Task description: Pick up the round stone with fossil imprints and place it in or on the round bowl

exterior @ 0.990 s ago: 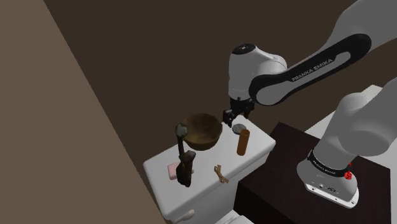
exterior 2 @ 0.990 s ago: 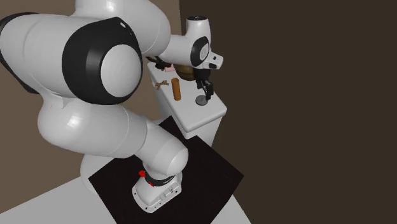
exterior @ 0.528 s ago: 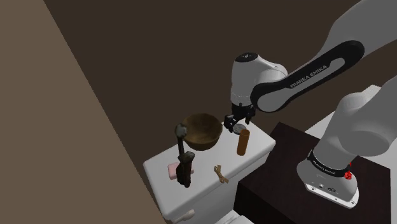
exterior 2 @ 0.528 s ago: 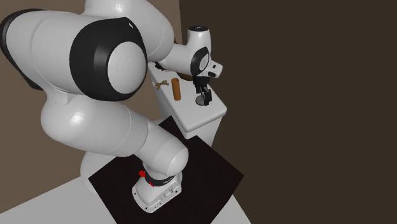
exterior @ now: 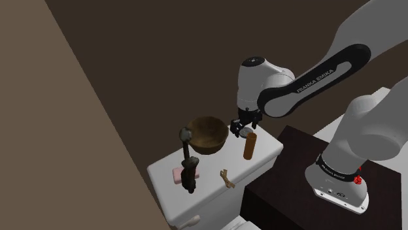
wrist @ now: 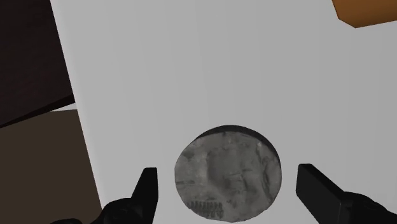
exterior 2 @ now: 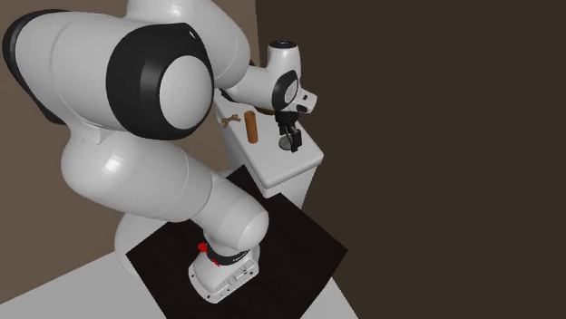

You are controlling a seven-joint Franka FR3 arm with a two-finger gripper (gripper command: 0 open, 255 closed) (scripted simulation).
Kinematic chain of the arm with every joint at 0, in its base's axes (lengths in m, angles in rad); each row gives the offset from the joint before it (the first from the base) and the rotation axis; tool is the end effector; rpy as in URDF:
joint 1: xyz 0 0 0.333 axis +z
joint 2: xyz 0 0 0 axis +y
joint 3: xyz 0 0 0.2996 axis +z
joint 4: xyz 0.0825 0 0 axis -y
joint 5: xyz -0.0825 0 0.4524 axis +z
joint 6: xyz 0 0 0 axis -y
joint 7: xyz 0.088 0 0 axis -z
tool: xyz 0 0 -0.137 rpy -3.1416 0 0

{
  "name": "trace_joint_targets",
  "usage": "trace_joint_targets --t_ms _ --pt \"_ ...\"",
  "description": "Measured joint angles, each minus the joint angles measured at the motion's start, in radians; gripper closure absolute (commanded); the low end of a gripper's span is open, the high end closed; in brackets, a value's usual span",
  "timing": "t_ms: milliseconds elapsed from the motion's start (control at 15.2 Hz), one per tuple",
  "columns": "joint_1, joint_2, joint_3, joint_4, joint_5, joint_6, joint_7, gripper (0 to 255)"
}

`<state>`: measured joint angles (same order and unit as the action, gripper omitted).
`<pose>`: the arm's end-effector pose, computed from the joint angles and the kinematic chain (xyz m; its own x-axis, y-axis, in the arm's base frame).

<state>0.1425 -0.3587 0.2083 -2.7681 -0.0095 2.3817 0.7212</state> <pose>0.3984 0.1309 0.2191 0.9296 -0.3676 0.0256 -0.3684 -0.9260 0.0825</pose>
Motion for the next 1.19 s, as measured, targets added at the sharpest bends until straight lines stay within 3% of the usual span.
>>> trace_joint_targets --t_ms 660,1188 --pt "0.0 0.0 0.0 0.001 0.0 0.001 0.001 255" --pt "0.009 -0.076 -0.011 0.043 0.013 -0.117 -0.017 255"
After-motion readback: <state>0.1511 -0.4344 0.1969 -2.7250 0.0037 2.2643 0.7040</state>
